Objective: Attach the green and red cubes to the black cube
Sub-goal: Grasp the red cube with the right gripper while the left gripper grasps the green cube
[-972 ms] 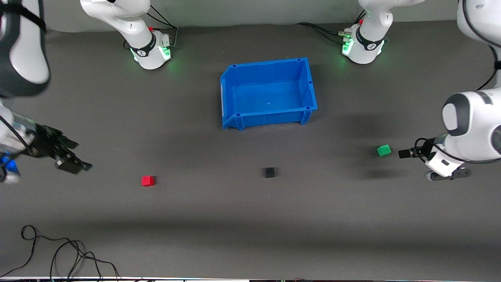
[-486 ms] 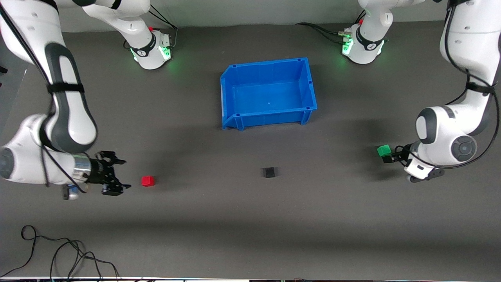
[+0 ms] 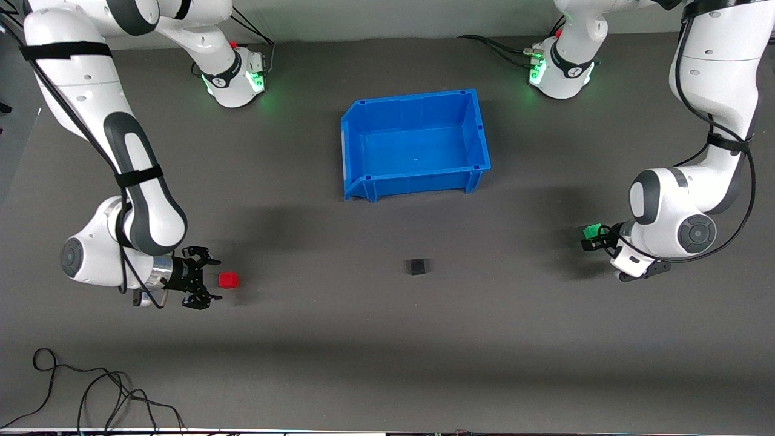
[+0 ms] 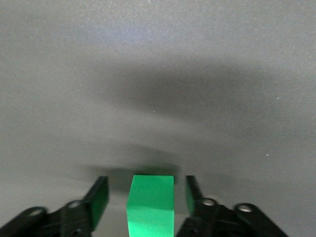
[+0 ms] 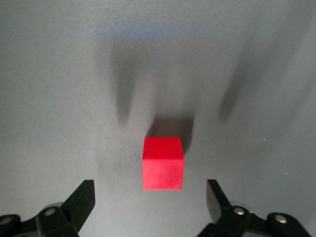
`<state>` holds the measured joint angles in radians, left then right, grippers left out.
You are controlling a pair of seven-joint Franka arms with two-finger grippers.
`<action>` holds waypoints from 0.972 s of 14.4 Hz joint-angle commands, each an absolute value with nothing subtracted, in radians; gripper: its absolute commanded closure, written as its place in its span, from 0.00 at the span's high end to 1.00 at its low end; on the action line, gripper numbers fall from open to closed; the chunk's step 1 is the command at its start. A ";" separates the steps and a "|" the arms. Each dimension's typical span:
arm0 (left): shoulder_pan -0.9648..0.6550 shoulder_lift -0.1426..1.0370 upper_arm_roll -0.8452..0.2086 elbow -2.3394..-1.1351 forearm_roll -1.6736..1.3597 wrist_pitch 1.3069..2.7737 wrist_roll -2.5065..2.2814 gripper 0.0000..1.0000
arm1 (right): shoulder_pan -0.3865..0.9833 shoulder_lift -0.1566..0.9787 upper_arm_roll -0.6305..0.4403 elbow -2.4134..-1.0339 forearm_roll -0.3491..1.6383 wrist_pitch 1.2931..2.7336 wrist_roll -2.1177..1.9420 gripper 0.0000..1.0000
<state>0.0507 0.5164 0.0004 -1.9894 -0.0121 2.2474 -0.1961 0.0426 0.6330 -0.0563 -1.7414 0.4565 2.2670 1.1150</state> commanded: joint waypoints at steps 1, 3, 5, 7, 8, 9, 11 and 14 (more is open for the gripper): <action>0.048 0.502 0.006 -2.008 -0.005 2.240 -0.198 0.47 | 0.048 0.663 -0.057 -1.744 0.498 2.318 1.121 0.98; 0.051 0.503 0.006 -2.008 -0.005 2.240 -0.198 0.25 | 0.048 0.675 -0.057 -1.744 0.508 2.330 1.114 0.86; 0.040 0.503 0.006 -1.999 -0.006 2.238 -0.215 0.00 | 0.048 0.673 -0.057 -1.746 0.508 2.327 1.108 0.58; 0.043 0.497 0.006 -1.994 -0.009 2.238 -0.218 0.00 | 0.048 0.672 -0.057 -1.744 0.508 2.324 1.106 0.36; 0.051 0.488 0.006 -1.977 -0.020 2.237 -0.219 0.00 | 0.048 0.670 -0.057 -1.744 0.508 2.324 1.106 0.30; 0.052 0.482 0.005 -1.956 -0.021 2.220 -0.238 0.00 | 0.048 0.669 -0.057 -1.743 0.508 2.322 1.108 0.29; 0.042 0.486 0.005 -1.854 -0.028 2.116 -0.355 0.00 | 0.051 0.654 -0.057 -1.738 0.508 2.319 1.112 0.27; 0.015 0.537 -0.008 -1.651 -0.130 1.918 -0.550 0.00 | 0.061 0.624 -0.054 -1.678 0.508 2.223 1.149 0.27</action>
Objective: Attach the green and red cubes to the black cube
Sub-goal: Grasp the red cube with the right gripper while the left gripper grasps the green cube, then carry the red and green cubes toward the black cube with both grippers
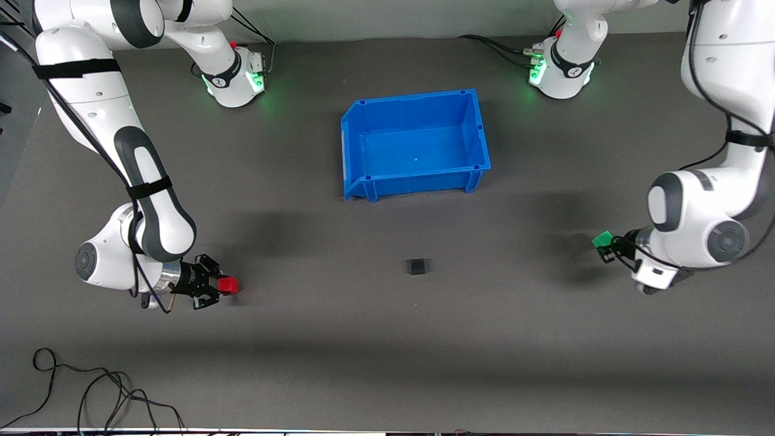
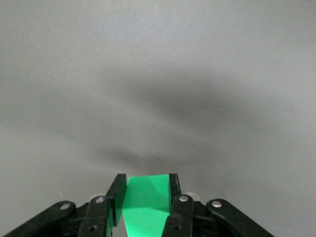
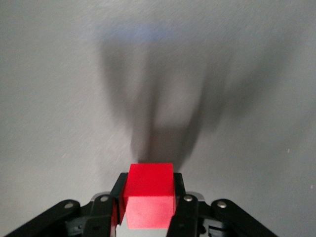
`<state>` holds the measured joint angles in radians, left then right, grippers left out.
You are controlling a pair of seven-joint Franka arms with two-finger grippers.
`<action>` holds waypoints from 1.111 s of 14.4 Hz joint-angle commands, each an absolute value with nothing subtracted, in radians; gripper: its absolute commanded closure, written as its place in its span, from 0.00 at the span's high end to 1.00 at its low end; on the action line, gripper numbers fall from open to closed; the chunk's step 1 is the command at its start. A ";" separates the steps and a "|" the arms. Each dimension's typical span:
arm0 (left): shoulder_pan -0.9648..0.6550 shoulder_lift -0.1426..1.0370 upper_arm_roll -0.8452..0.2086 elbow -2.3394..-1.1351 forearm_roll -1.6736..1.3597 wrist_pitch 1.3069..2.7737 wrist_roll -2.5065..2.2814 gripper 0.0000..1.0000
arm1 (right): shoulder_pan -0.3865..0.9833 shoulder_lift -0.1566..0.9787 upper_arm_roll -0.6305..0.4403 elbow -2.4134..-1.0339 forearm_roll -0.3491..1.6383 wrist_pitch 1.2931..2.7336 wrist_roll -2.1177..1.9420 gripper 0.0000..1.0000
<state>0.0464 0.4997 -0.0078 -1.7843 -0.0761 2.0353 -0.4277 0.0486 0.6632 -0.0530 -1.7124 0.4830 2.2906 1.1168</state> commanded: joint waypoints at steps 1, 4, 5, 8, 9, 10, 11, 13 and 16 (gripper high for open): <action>0.003 0.543 -0.009 -1.626 -0.170 1.901 -0.630 0.00 | 0.066 0.617 -0.049 -1.646 0.506 2.188 1.184 0.27; -0.084 0.578 -0.011 -1.600 -0.221 1.949 -0.985 0.00 | 0.150 0.609 -0.051 -1.591 0.497 2.154 1.305 0.26; -0.113 0.606 -0.011 -1.586 -0.222 1.982 -1.068 0.00 | 0.187 0.609 -0.051 -1.576 0.495 2.154 1.349 0.26; -0.195 0.664 -0.011 -1.566 -0.222 2.097 -1.289 0.00 | 0.297 0.633 -0.049 -1.523 0.506 2.167 1.474 0.26; -0.222 0.679 -0.011 -1.563 -0.221 2.127 -1.368 0.00 | 0.333 0.661 -0.048 -1.491 0.505 2.187 1.535 0.26; -0.253 0.693 -0.011 -1.562 -0.221 2.161 -1.440 0.00 | 0.375 0.692 -0.048 -1.462 0.506 2.210 1.592 0.26; -0.279 0.706 -0.011 -1.557 -0.222 2.190 -1.491 0.00 | 0.412 0.721 -0.048 -1.439 0.505 2.232 1.632 0.26; -0.326 0.729 -0.012 -1.543 -0.225 2.233 -1.586 0.00 | 0.472 0.777 -0.048 -1.404 0.506 2.278 1.658 0.26; -0.391 0.741 -0.017 -1.532 -0.235 2.293 -1.779 0.00 | 0.558 0.851 -0.048 -1.361 0.505 2.359 1.727 0.26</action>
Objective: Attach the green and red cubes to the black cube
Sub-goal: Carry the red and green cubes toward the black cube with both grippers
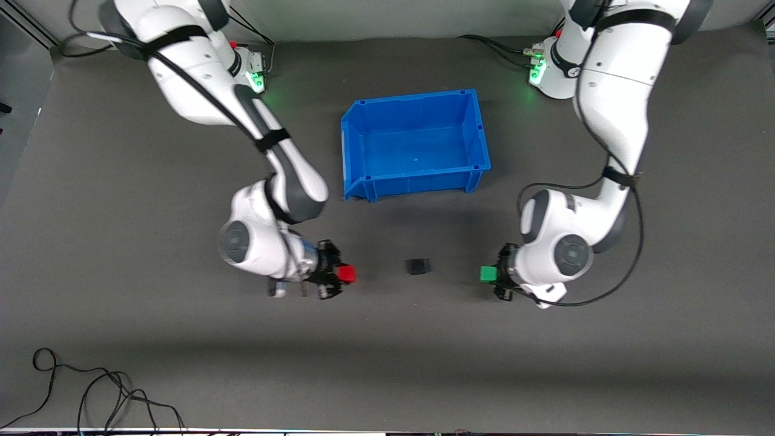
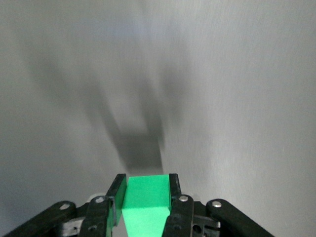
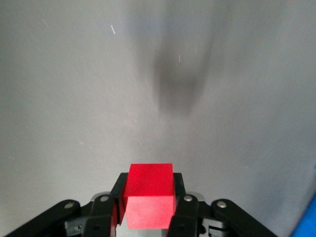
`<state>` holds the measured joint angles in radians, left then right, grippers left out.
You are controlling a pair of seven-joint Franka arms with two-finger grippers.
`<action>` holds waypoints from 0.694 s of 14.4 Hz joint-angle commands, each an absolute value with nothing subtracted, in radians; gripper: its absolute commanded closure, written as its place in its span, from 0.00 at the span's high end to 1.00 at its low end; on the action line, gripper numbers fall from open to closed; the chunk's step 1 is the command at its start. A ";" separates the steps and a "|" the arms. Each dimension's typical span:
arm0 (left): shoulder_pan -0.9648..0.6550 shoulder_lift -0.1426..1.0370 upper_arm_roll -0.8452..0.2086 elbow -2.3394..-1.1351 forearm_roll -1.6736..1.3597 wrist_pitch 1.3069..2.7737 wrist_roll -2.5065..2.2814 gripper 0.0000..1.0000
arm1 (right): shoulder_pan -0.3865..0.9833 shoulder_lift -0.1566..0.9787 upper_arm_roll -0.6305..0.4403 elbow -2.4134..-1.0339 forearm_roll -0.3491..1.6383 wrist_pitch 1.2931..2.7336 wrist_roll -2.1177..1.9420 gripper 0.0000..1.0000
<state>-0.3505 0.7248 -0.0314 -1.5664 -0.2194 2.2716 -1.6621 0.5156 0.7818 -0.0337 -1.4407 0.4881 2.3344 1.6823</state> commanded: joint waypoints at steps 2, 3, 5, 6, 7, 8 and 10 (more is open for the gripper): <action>-0.413 0.741 -0.037 -1.543 -0.259 2.338 -1.838 0.00 | 0.597 0.891 -0.048 -1.333 0.502 2.367 1.727 0.26; -0.423 0.745 -0.038 -1.557 -0.268 2.353 -1.856 0.00 | 0.623 0.905 -0.048 -1.325 0.499 2.384 1.727 0.26; -0.440 0.747 -0.043 -1.588 -0.271 2.373 -1.881 0.00 | 0.650 0.923 -0.048 -1.324 0.492 2.402 1.723 0.26; -0.451 0.747 -0.043 -1.591 -0.279 2.375 -1.885 0.00 | 0.669 0.934 -0.049 -1.322 0.491 2.404 1.718 0.26; -0.456 0.747 -0.043 -1.591 -0.296 2.381 -1.887 0.00 | 0.675 0.943 -0.051 -1.316 0.489 2.410 1.715 0.26; -0.468 0.747 -0.046 -1.597 -0.307 2.397 -1.891 0.00 | 0.676 0.946 -0.049 -1.316 0.480 2.419 1.715 0.26; -0.491 0.747 -0.046 -1.611 -0.311 2.442 -1.926 0.00 | 0.676 0.957 -0.049 -1.301 0.472 2.433 1.715 0.26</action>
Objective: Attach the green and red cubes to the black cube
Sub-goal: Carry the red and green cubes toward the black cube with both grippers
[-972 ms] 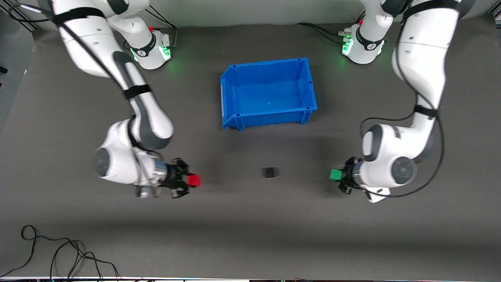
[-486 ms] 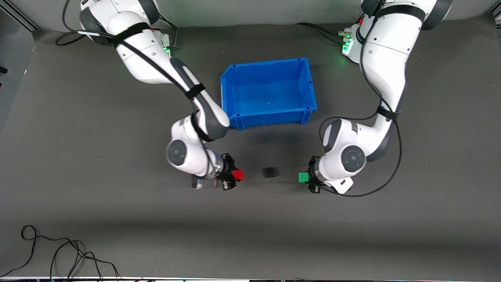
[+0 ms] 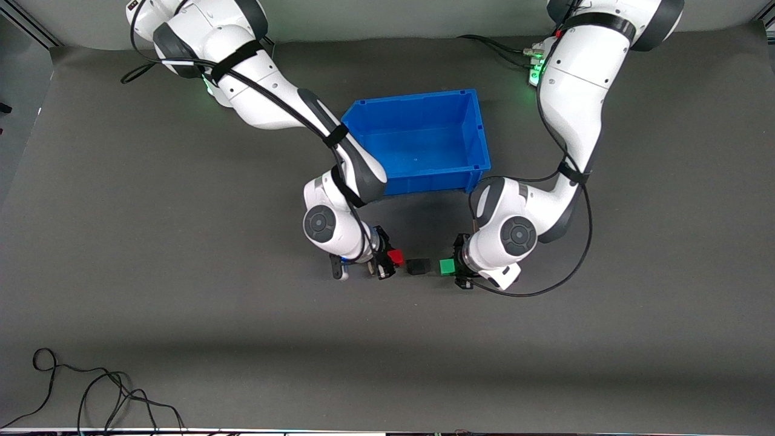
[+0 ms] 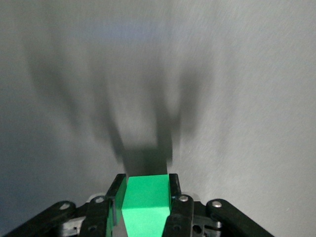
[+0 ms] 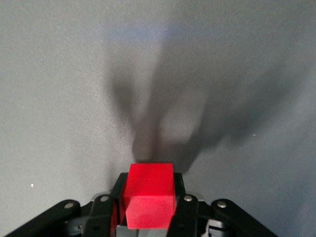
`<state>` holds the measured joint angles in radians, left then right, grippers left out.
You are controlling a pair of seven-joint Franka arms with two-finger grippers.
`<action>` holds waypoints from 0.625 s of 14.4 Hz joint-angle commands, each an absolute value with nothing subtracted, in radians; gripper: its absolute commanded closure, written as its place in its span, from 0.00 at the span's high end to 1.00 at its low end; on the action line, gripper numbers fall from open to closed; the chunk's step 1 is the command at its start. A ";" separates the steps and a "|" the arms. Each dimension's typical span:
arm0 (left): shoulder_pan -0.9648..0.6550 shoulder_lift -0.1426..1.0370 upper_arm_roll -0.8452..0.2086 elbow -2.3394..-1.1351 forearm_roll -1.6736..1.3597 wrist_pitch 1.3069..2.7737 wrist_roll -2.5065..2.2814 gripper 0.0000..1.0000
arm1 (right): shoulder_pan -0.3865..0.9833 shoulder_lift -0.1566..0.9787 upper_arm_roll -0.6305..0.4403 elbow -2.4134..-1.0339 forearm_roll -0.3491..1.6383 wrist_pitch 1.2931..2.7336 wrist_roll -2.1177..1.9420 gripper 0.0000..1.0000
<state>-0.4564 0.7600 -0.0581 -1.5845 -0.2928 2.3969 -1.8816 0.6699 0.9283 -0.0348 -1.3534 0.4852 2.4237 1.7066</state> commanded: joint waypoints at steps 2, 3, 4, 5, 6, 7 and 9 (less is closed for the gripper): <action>-0.502 0.753 -0.046 -1.614 -0.311 2.470 -1.931 0.00 | 0.675 0.976 -0.049 -1.273 0.472 2.439 1.717 0.26; -0.502 0.755 -0.046 -1.614 -0.311 2.471 -1.931 0.00 | 0.675 0.986 -0.049 -1.258 0.472 2.448 1.718 0.25; -0.503 0.755 -0.046 -1.614 -0.310 2.470 -1.931 0.00 | 0.675 0.997 -0.049 -1.241 0.472 2.451 1.721 0.25; -0.506 0.755 -0.046 -1.614 -0.311 2.471 -1.931 0.00 | 0.675 1.008 -0.049 -1.232 0.472 2.451 1.723 0.25; -0.511 0.756 -0.046 -1.614 -0.310 2.470 -1.931 0.00 | 0.675 1.014 -0.051 -1.224 0.472 2.453 1.724 0.25; -0.515 0.756 -0.046 -1.614 -0.311 2.470 -1.931 0.00 | 0.676 1.015 -0.049 -1.224 0.472 2.456 1.726 0.25; -0.517 0.756 -0.046 -1.614 -0.310 2.470 -1.931 0.00 | 0.684 1.017 -0.049 -1.224 0.472 2.460 1.726 0.25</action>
